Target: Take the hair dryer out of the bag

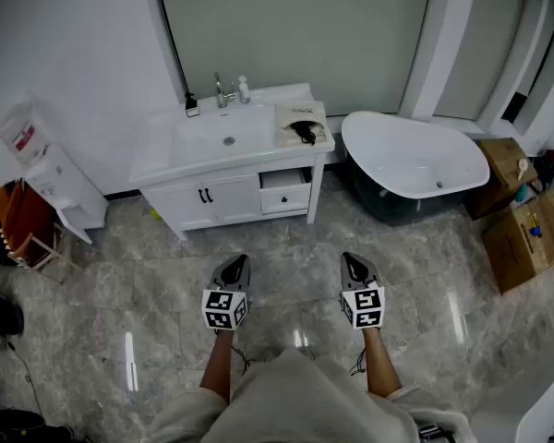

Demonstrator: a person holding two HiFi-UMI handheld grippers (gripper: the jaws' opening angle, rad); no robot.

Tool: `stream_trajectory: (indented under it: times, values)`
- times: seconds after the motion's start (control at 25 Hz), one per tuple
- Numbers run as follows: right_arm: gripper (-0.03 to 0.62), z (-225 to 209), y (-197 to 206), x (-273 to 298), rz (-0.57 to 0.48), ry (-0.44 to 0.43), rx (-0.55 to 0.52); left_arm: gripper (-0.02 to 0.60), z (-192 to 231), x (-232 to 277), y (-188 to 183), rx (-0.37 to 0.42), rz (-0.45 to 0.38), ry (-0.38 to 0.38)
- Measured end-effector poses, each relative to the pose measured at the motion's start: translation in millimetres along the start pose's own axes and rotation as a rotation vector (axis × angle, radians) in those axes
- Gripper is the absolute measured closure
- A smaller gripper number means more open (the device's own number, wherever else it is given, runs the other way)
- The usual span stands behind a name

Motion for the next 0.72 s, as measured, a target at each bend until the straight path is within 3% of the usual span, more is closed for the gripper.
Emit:
stream_trajectory:
  times: [0.32, 0.48, 0.56, 0.64, 0.72]
  values:
    - [0.594, 1.9, 5.2, -7.3, -0.004, 0.023, 0.006, 0.565, -1.8, -9.2, 1.7, 0.019, 0.003, -0.025]
    - [0.589, 4.4, 5.2, -12.4, -0.037, -0.008, -0.003, 0.563, -5.9, -12.9, 4.5, 0.009, -0.013, -0.027]
    - [0.517, 6.6, 5.0, -12.6, -0.036, -0.027, -0.006, 0.563, -7.8, -12.9, 5.2, -0.001, -0.019, -0.023]
    - [0.437, 8.4, 5.6, -12.9, -0.031, -0.051, -0.005, 0.507, -11.1, -12.2, 5.7, -0.008, -0.023, -0.014]
    - [0.433, 9.6, 6.4, -14.0, -0.031, -0.07, -0.005, 0.463, -16.2, -10.2, 6.4, -0.016, -0.021, 0.007]
Point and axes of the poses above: the fingertips, and each gripper's own axes: x forward along the fingers, z to its left, y out of its underside, the point moved 8 cm from there along -x, backward along the fingers, and after that the axes turned 6 degrees about y, right-handed, at the moved point
